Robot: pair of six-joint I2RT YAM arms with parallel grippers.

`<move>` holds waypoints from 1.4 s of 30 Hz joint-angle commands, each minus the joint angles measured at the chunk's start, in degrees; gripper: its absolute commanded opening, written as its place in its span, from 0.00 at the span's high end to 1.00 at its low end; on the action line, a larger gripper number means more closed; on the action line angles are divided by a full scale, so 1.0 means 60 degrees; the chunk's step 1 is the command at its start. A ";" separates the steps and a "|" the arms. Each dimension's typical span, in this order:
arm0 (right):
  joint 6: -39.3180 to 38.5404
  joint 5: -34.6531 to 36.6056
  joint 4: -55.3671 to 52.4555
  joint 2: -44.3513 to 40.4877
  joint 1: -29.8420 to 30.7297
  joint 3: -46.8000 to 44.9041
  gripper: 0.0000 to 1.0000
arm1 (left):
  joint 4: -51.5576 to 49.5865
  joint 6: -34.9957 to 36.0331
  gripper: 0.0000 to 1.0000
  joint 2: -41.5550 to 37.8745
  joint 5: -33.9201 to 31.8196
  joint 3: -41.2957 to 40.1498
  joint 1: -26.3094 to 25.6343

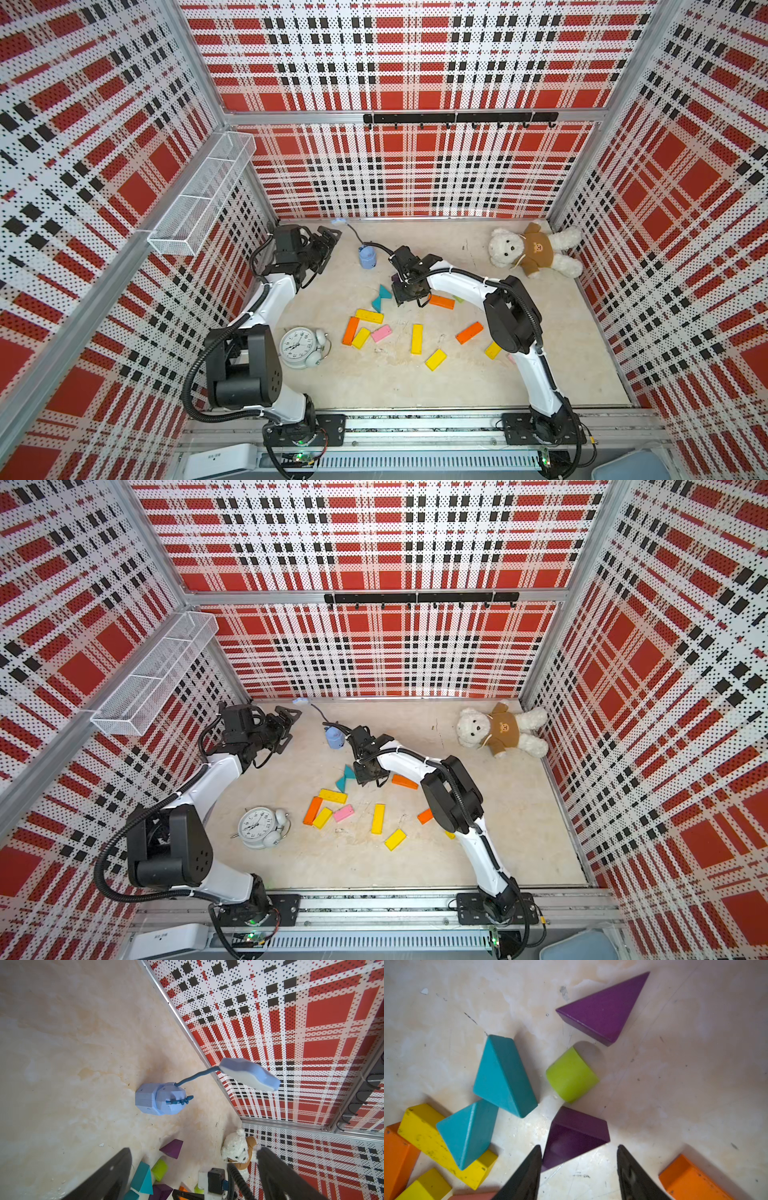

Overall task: Assemble a carrot with building blocks
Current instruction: Adjust the building block at the center of the board, then pick up the building block from the center of the board.

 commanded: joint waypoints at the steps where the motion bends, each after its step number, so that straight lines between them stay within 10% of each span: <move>1: -0.0119 0.0426 -0.0276 0.0159 -0.0036 0.0185 0.43 | 0.0259 -0.0186 0.04 -0.0230 0.0193 -0.0165 0.0065; 22: -0.1803 -0.0168 -0.0905 -0.1204 -0.0647 -0.0640 0.50 | 0.0424 -0.0311 0.04 -0.0177 0.0222 -0.0263 -0.0036; 42: -0.2727 -0.0547 -0.0841 0.0536 -0.0682 0.0816 0.47 | 0.0504 -0.0250 0.04 -0.0025 0.0395 -0.0212 -0.0335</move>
